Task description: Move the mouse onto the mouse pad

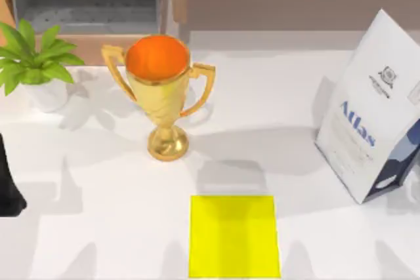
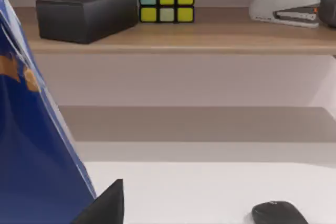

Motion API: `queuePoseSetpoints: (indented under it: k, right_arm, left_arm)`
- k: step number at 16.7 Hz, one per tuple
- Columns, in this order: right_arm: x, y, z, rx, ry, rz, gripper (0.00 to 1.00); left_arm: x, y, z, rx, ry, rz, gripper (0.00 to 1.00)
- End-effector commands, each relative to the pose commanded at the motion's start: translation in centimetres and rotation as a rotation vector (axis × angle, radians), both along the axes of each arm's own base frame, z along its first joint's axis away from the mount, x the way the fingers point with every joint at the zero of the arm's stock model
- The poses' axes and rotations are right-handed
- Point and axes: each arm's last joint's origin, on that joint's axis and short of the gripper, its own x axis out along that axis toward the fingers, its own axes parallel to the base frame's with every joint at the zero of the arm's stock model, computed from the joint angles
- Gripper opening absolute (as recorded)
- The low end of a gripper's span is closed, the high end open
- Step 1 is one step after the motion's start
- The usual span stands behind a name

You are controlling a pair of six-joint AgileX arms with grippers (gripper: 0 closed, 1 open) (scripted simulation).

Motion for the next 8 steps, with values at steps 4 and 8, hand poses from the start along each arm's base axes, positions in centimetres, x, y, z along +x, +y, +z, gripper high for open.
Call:
queuePoseSetpoints:
  k: [4, 8]
  right_arm:
    - [0.0, -0.1, 0.5, -0.007, 0.028, -0.015, 1.0]
    - [0.3, -0.8, 3.8, -0.039, 0.196, -0.085, 1.0]
  left_arm:
    - [0.0, 0.0, 0.0, 0.0, 0.0, 0.0, 1.0]
    - [0.0, 0.0, 0.0, 0.0, 0.0, 0.0, 1.0]
